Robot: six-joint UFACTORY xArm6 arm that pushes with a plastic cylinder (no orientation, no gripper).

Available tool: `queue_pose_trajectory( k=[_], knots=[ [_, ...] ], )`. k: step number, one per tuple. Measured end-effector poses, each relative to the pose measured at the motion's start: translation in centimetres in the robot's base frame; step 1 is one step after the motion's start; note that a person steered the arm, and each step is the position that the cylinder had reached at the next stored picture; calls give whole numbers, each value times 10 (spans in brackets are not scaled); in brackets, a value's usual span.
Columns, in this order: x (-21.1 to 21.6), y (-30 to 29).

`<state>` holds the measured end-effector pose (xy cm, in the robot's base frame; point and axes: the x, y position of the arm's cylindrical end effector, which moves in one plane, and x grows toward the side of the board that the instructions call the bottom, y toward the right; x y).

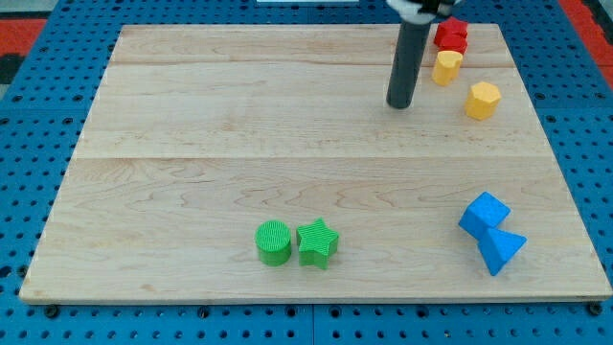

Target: Point your arm at the yellow hexagon

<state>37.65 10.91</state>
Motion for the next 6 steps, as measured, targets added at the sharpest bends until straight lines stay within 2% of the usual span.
queue_pose_trajectory(
  k=[1, 2, 3, 4, 6],
  knots=[
    [46, 12],
    [68, 65],
    [56, 128],
    [20, 153],
    [-28, 144]
  ],
)
